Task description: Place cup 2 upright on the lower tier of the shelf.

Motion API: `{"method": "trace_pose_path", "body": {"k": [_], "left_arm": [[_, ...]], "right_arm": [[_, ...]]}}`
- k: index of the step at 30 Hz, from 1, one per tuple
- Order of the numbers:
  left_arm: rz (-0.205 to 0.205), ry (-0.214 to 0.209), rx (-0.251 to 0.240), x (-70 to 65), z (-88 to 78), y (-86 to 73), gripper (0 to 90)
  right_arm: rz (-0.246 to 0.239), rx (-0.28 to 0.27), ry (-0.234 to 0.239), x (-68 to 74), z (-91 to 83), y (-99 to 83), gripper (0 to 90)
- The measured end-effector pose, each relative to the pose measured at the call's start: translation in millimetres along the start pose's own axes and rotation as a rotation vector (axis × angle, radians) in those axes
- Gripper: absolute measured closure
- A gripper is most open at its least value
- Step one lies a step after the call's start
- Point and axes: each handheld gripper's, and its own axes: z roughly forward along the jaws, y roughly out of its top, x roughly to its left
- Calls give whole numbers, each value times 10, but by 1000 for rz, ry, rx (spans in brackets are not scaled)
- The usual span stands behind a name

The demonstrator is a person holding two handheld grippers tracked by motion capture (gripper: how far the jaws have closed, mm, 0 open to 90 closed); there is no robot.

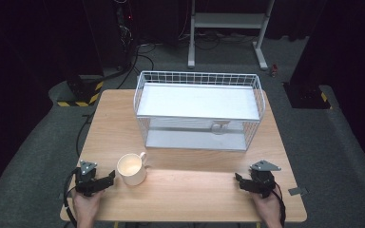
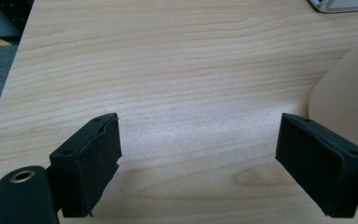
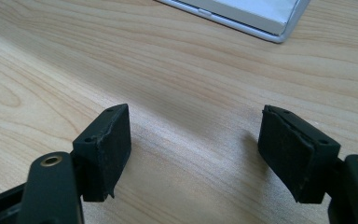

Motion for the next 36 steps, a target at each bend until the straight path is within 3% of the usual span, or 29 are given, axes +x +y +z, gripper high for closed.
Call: {"method": "trace_pose_path", "body": {"k": [12, 24, 33, 36], "left_arm": [[-18, -3, -30, -26, -215, -106, 142], [33, -22, -29, -196, -290, -158, 133], [56, -51, -34, -309, -371, -213, 107], [47, -64, -40, -354, -386, -219, 106]], "right_arm": [[1, 1, 0, 0, -1, 0, 255], [0, 1, 0, 0, -1, 0, 255], [0, 1, 0, 0, -1, 0, 255], [-2, -1, -1, -1, 0, 0, 254]]}}
